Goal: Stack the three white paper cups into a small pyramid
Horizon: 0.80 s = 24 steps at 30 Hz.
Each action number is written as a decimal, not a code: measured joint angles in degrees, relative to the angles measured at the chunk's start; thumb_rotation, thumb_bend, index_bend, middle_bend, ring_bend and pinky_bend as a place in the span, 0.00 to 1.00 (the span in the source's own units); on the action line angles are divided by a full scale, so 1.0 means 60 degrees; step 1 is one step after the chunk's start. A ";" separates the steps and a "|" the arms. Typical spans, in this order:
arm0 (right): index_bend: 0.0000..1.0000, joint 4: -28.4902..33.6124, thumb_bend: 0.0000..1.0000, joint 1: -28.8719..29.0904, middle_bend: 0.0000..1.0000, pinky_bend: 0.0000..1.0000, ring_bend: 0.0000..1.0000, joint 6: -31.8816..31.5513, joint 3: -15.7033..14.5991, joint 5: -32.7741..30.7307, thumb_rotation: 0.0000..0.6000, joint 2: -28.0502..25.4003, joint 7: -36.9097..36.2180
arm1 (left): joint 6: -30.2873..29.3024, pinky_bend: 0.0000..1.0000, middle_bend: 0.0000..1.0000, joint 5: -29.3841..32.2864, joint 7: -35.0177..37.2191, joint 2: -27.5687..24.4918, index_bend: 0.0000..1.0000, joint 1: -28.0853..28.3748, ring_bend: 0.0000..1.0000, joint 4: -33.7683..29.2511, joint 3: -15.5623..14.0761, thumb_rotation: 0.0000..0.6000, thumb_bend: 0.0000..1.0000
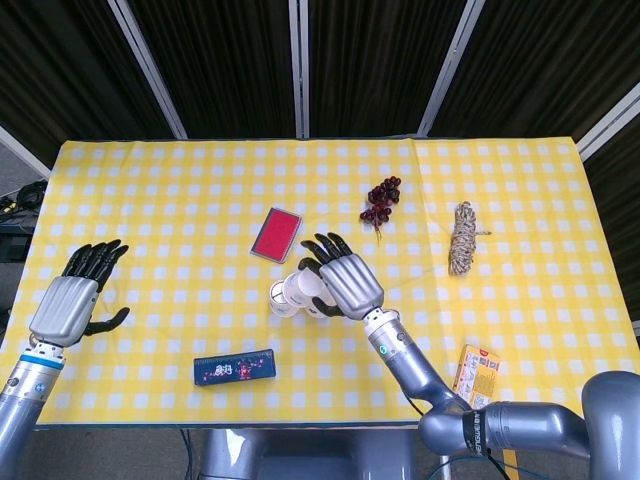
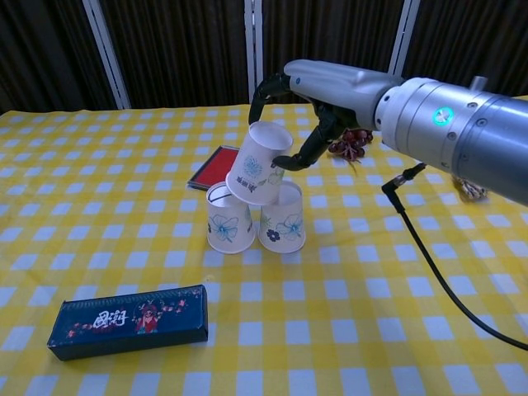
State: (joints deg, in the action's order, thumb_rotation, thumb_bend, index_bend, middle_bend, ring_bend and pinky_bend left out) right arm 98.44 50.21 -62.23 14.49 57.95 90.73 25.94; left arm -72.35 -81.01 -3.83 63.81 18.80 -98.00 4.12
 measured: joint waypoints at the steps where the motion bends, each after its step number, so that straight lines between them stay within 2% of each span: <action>1: 0.29 0.0012 0.19 0.0000 0.08 0.00 0.00 0.0002 -0.0002 0.0000 1.00 -0.0005 0.0013 | 0.0003 0.00 0.00 0.0010 0.0001 0.0001 0.00 0.0001 0.00 -0.0002 0.0006 1.00 0.30; 16: 0.21 0.0450 0.17 -0.0092 0.02 0.00 0.00 -0.0210 -0.0066 0.0056 1.00 -0.0289 0.0394 | -0.0054 0.00 0.00 0.0083 0.0028 0.0007 0.00 -0.0029 0.00 0.0047 0.0070 1.00 0.30; 24: 0.15 0.0821 0.17 -0.0710 0.00 0.00 0.00 -0.1087 -0.0117 0.0183 1.00 -0.1429 0.0687 | -0.0092 0.00 0.00 0.0186 0.0075 0.0002 0.00 -0.0076 0.00 0.0113 0.0106 1.00 0.30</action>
State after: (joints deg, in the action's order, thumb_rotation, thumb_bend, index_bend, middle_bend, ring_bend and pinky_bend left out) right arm 103.37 45.95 -68.75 13.79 59.05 82.16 30.06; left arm -72.91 -79.89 -3.38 63.82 18.35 -97.32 4.76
